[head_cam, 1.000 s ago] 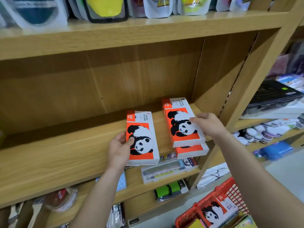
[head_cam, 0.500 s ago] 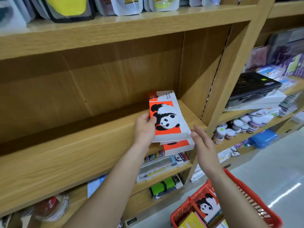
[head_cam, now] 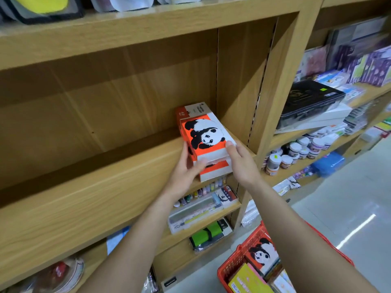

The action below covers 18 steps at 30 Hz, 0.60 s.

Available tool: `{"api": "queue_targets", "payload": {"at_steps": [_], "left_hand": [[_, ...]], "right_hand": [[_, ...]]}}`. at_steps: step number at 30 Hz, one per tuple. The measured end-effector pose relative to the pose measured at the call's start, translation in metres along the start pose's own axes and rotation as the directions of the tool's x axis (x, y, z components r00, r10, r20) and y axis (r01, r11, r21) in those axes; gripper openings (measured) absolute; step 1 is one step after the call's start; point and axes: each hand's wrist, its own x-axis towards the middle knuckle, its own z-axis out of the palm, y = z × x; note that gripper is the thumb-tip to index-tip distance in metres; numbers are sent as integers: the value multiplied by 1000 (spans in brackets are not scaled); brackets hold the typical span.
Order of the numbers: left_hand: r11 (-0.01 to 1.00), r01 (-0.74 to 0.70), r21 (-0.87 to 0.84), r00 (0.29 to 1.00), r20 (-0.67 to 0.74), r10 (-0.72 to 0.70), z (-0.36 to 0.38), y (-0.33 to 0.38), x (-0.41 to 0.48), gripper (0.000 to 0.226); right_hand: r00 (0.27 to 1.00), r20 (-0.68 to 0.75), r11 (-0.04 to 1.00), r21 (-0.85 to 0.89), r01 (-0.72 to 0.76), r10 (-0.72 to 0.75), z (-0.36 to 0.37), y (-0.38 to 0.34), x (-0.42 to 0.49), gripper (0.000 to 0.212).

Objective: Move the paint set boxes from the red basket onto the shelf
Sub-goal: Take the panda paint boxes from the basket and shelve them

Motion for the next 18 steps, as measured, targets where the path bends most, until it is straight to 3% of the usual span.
{"api": "queue_targets", "payload": {"at_steps": [2, 4, 8, 12, 14, 18], "left_hand": [[987, -34, 158, 997, 69, 23, -6, -9, 3, 117], [940, -65, 334, 998, 26, 60, -6, -12, 8, 127], [875, -70, 479, 983, -115, 142, 3, -14, 20, 117], [849, -48, 527, 976, -157, 152, 17, -15, 48, 114], [829, -40, 558, 974, -164, 157, 24, -17, 65, 111], [777, -90, 623, 973, -109, 201, 30, -18, 91, 101]], "right_hand": [[999, -29, 999, -40, 14, -15, 2, -1, 8, 45], [999, -43, 999, -30, 11, -13, 3, -1, 13, 39], [984, -172, 998, 32, 46, -40, 4, 13, 6, 43], [932, -359, 994, -111, 8, -48, 1, 37, -7, 43], [939, -339, 985, -170, -7, -52, 0, 46, -7, 46], [986, -146, 942, -334, 29, -83, -1, 52, 3, 61]]}}
